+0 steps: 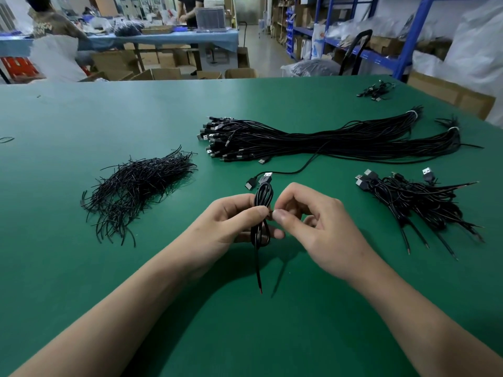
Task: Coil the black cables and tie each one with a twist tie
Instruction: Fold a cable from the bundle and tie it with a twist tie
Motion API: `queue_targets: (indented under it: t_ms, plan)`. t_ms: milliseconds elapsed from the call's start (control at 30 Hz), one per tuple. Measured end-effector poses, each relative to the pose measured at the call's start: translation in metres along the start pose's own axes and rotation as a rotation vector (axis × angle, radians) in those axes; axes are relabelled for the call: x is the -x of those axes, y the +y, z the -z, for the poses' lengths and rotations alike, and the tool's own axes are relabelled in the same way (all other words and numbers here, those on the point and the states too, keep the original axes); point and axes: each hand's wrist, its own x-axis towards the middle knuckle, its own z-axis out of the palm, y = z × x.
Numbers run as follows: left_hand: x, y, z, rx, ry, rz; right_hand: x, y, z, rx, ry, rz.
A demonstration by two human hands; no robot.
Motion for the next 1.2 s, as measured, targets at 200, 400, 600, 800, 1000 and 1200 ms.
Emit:
queue_targets:
  t_ms: [200,400,600,800,1000,1200]
  plan:
    - [0.000,0.001,0.003,0.000,0.026,-0.003,0.000,-0.001,-0.001,-0.023,-0.007,-0.009]
    - [-0.003,-0.005,0.003,-0.197,0.044,-0.058,0.000,0.007,-0.001,-0.145,-0.149,-0.122]
    - [-0.003,-0.004,0.001,-0.304,0.057,-0.057,0.000,0.014,-0.003,-0.121,-0.198,-0.212]
    - [-0.001,-0.002,0.001,-0.330,0.073,-0.071,0.000,0.013,-0.002,-0.108,-0.191,-0.225]
    - [-0.001,-0.002,-0.005,-0.321,0.156,-0.111,0.001,0.012,-0.008,-0.450,-0.132,-0.308]
    - [0.001,-0.003,-0.006,-0.372,0.196,-0.139,0.001,0.009,-0.007,-0.481,-0.113,-0.372]
